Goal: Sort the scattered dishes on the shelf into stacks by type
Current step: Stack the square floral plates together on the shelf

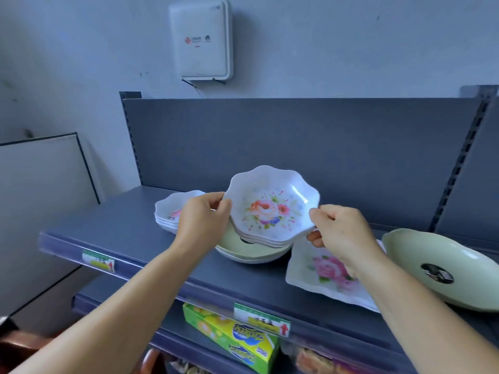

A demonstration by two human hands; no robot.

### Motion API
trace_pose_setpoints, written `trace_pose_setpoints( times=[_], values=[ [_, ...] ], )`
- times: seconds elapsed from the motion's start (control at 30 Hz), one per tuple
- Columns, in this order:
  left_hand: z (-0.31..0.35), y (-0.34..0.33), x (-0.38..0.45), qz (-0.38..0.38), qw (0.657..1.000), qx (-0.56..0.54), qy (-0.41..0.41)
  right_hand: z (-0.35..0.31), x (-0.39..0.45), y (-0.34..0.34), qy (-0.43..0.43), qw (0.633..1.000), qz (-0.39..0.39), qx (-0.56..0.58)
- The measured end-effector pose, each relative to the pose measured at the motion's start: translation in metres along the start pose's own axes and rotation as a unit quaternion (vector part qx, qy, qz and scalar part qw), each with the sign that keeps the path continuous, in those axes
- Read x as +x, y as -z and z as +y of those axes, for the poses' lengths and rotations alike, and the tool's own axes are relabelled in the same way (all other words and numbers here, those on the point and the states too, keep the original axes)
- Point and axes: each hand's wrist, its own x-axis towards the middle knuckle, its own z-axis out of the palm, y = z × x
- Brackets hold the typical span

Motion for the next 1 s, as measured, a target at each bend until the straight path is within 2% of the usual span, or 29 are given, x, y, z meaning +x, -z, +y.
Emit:
trace_pose_setpoints(
  times=[0.2,0.4,0.6,1.0],
  values=[
    [-0.033,0.045,0.038,0.058,0.997,0.016,0.037,-0.028,0.035,-0.079,-0.007,0.998,-0.054,0.009],
    [-0.069,0.076,0.082,0.106,0.989,0.066,0.082,-0.051,0.073,-0.145,0.001,0.994,-0.101,-0.030],
    [-0.097,0.081,0.117,0.084,0.984,0.103,0.121,-0.060,0.097,-0.181,-0.002,0.984,-0.133,-0.121],
    [-0.120,0.077,0.135,0.002,0.971,0.166,0.170,-0.062,0.098,-0.194,0.040,0.933,-0.171,-0.315]
  ],
)
